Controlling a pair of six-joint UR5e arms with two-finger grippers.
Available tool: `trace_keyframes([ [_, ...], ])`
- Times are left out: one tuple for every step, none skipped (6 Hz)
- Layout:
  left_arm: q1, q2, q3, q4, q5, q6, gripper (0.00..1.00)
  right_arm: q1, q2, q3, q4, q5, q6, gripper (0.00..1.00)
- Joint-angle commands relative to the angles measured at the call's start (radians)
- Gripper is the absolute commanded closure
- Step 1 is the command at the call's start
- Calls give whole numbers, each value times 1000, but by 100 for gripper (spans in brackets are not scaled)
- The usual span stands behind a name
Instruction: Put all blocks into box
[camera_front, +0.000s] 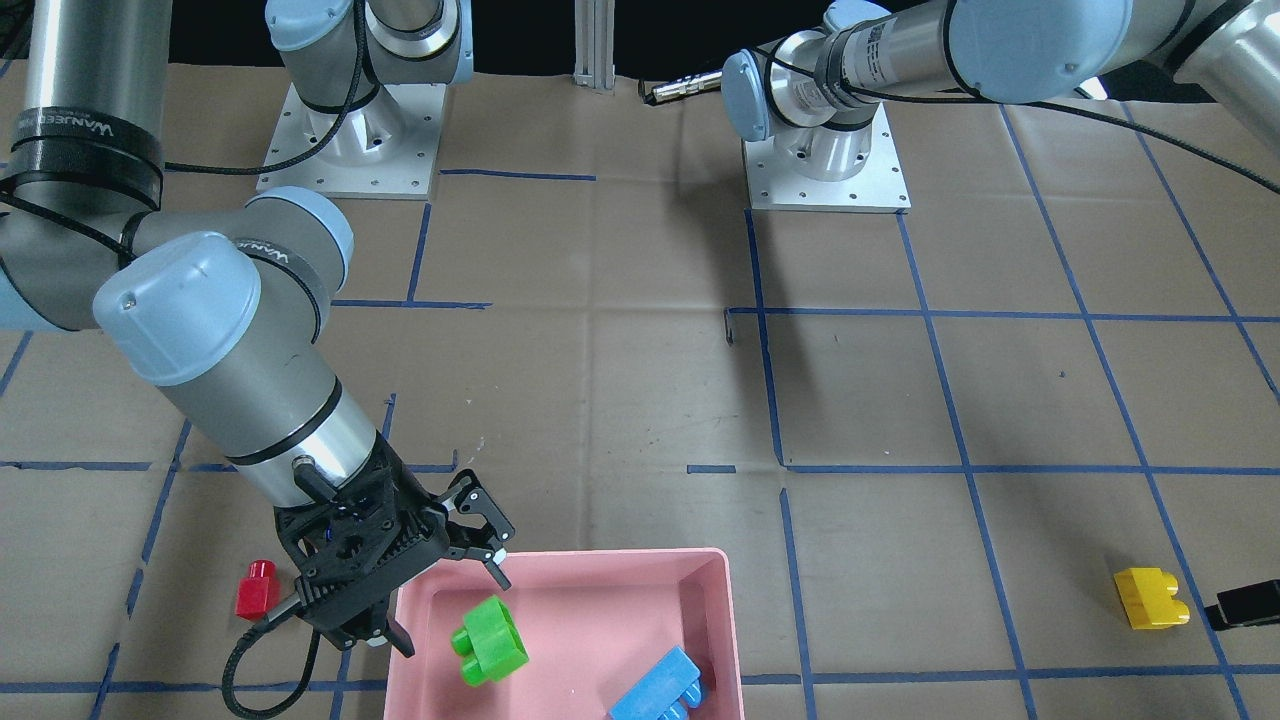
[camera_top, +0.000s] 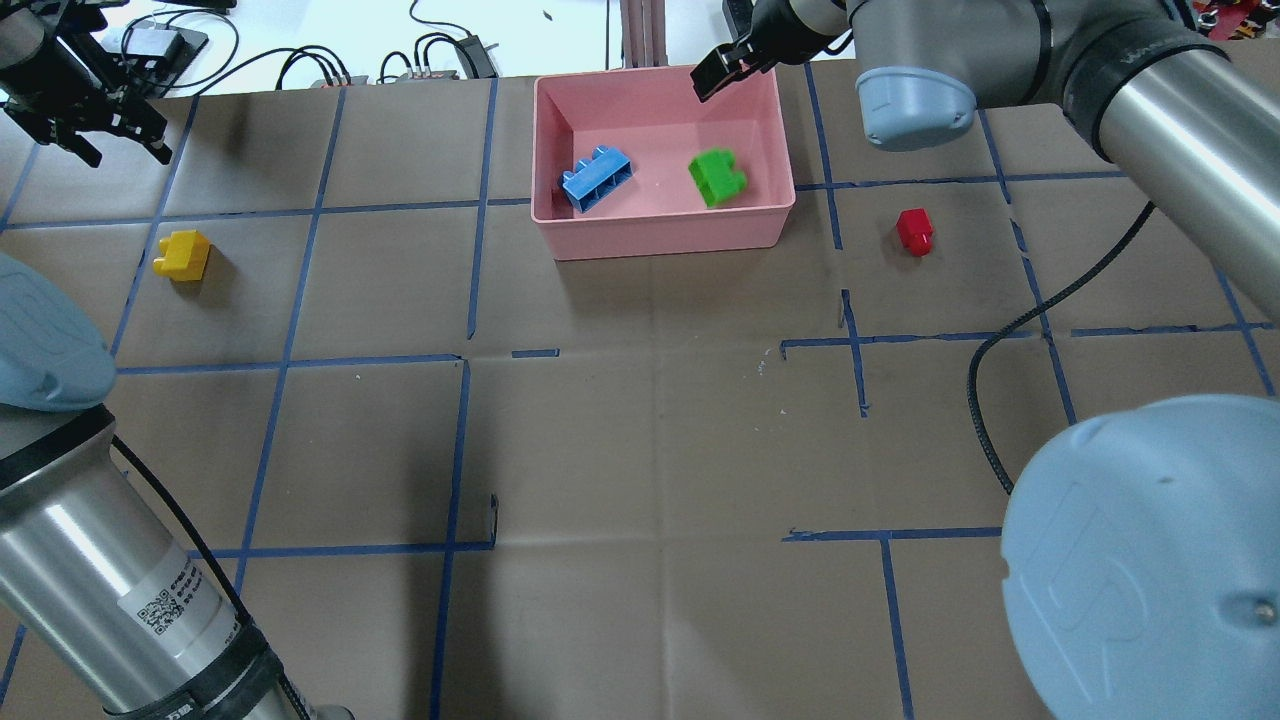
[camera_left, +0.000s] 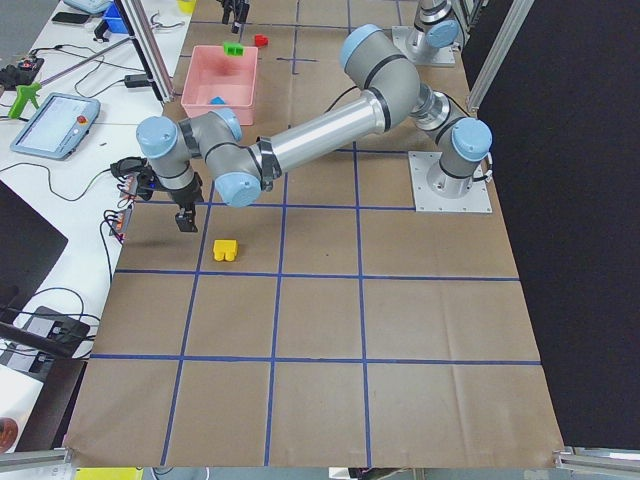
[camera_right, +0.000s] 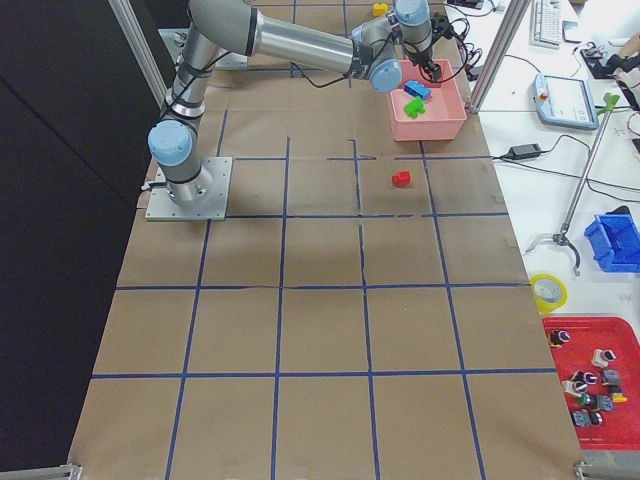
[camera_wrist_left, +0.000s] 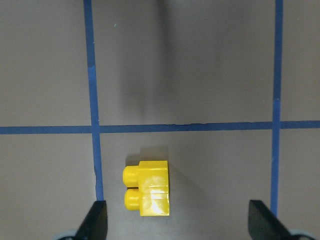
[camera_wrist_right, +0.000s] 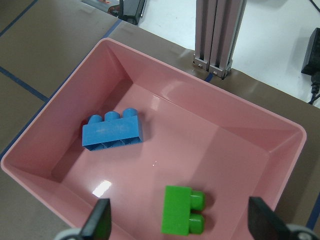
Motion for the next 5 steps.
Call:
trace_keyframes([
  [6, -70, -13, 42, 0, 7, 1, -4, -5, 16, -4, -5, -63, 1],
  [9, -78, -55, 86, 2, 8, 1, -47, -21, 30, 18, -19, -82, 1],
  [27, -73, -141, 161, 0, 10, 1, -114, -58, 68, 28, -36, -120, 1],
  [32, -54, -229, 266, -1, 18, 1, -147, -114, 144, 70, -172, -107, 1],
  [32, -20, -268, 274, -3, 13, 1, -165, -144, 198, 78, -256, -64, 1],
])
